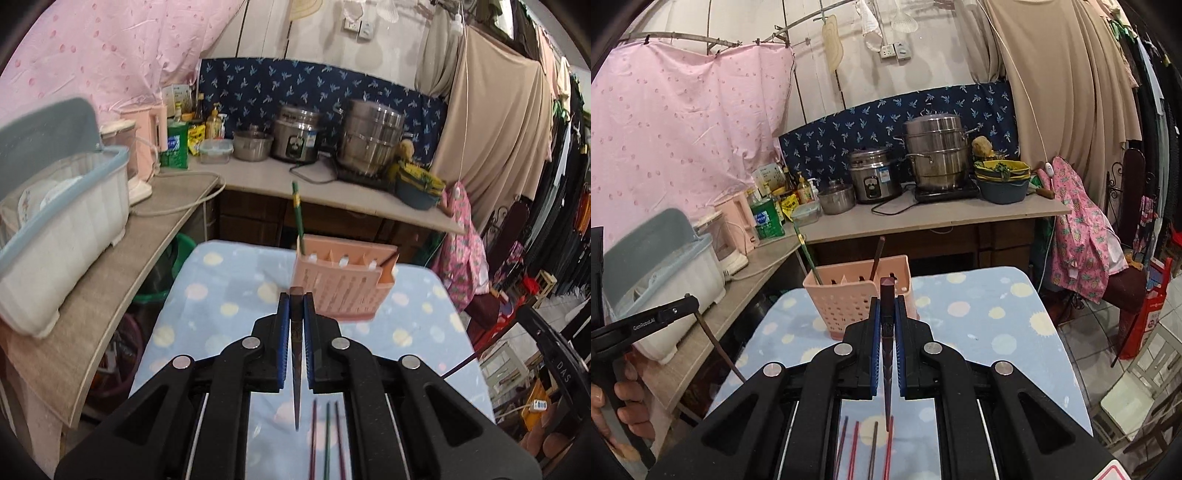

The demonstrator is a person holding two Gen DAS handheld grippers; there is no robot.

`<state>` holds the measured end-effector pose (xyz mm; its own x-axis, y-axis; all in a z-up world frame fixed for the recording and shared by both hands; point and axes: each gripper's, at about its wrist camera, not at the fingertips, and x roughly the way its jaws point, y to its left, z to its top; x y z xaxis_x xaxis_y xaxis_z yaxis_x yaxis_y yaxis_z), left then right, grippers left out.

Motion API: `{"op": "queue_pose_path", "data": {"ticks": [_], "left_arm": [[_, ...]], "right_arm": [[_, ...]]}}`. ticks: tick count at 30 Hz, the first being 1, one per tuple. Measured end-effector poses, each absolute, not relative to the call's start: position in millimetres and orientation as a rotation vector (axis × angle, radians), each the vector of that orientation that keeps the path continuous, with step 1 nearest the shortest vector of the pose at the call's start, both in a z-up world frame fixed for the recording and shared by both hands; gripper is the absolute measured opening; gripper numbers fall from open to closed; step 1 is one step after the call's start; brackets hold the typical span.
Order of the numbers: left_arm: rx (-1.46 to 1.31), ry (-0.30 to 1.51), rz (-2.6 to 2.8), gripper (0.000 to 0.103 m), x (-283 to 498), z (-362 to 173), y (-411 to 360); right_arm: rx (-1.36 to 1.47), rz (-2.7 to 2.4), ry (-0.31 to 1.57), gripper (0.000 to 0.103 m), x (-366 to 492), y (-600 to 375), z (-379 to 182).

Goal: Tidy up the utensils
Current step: 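Carry both chopsticks into the pink caddy and open both tools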

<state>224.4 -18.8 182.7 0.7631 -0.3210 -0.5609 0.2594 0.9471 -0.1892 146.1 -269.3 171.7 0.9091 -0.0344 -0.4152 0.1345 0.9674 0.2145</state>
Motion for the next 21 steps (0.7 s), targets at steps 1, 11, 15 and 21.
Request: {"op": "queue_pose_path", "data": {"ticks": [1,11,15,21], "left_arm": [[-0.108,0.612,-0.32,0.007,229,191,-20],[-0.181,0.399,-0.31,0.007,287,275,-37],[-0.199,0.342,-0.284,0.007,313,282,-42],[-0.202,0.374,-0.266,0.007,353,268,-55]], "right_arm": [[0.248,-0.082,0.405,0.007,152,-270,179],[0.295,-0.055,0.233,0.007,230,-281,253],[0.315,-0.056,0.223,0.007,263,-286,257],[0.314,-0.073,0.268,0.007,301,-289,237]]}}
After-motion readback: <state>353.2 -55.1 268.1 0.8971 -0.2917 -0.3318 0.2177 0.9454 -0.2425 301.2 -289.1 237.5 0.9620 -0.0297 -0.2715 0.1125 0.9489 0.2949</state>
